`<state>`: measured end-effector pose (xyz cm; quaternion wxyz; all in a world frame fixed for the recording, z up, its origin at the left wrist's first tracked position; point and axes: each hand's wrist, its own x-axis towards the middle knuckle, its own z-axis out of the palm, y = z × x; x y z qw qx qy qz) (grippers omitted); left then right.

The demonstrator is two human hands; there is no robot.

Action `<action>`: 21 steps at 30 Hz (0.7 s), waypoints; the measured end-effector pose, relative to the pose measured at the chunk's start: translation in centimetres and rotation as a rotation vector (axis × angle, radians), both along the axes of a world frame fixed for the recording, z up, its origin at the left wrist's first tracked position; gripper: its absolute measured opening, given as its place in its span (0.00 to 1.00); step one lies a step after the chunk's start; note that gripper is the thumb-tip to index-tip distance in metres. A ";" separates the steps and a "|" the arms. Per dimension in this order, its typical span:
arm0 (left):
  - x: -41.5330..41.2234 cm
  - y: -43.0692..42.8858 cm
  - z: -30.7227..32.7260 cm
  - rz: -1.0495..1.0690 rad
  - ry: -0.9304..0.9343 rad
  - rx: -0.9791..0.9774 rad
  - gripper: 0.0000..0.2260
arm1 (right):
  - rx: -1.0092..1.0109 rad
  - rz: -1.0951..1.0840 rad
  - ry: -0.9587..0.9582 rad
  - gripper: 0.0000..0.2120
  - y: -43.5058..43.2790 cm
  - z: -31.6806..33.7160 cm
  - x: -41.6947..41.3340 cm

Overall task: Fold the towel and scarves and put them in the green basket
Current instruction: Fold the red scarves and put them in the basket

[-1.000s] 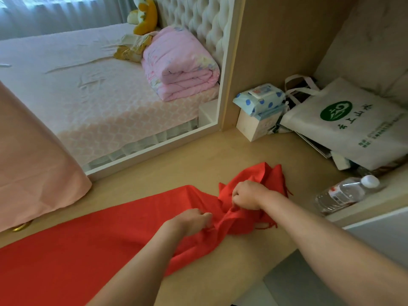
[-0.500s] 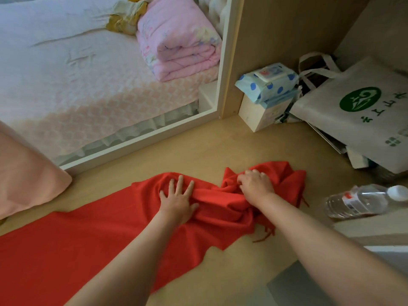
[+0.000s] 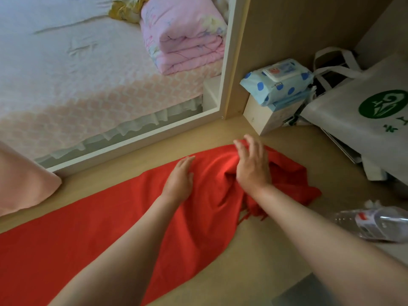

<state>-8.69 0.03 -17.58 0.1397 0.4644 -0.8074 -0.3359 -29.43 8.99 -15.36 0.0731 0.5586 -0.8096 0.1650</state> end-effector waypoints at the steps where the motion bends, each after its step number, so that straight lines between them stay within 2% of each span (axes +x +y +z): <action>1: -0.1 0.4 -0.3 -0.078 -0.022 0.063 0.27 | 0.015 0.110 -0.044 0.24 0.8 -0.8 1.2; 3: 0.1 1.4 -0.7 -0.079 -0.013 0.083 0.29 | 0.108 0.325 -0.165 0.22 2.7 -2.4 3.5; 5: 0.8 2.7 -1.1 -0.005 -0.019 -0.119 0.25 | 0.322 0.439 -0.200 0.28 4.4 -3.7 5.1; 7: 2.3 3.9 -1.5 0.044 -0.134 -0.347 0.18 | 0.478 0.416 -0.127 0.36 5.3 -3.9 5.2; 8: 3.3 4.4 -1.6 0.071 -0.207 -0.400 0.15 | 0.531 0.372 -0.091 0.38 5.6 -3.6 4.9; 10: 5.5 5.6 -2.0 0.120 -0.330 -0.394 0.14 | 0.637 0.288 -0.036 0.38 5.8 -2.9 4.4; 11: 6.6 6.1 -2.4 0.117 -0.391 -0.365 0.17 | 0.671 0.248 -0.008 0.38 5.8 -2.6 4.2; 14: 8.9 7.1 -4.1 -0.010 -0.498 -0.258 0.31 | 0.629 0.163 0.042 0.34 5.4 -1.9 5.3; 17: 10.1 7.8 -4.2 -0.126 -0.519 -0.224 0.39 | 0.519 0.272 -0.001 0.32 4.7 -1.7 8.2; 19: 11.3 8.5 -3.4 -0.126 -0.495 -0.227 0.39 | 0.507 0.412 -0.071 0.33 4.6 -1.8 10.9; 21: 13.3 9.5 -2.6 -0.062 -0.443 -0.224 0.33 | 0.576 0.515 -0.134 0.35 5.1 -2.0 13.6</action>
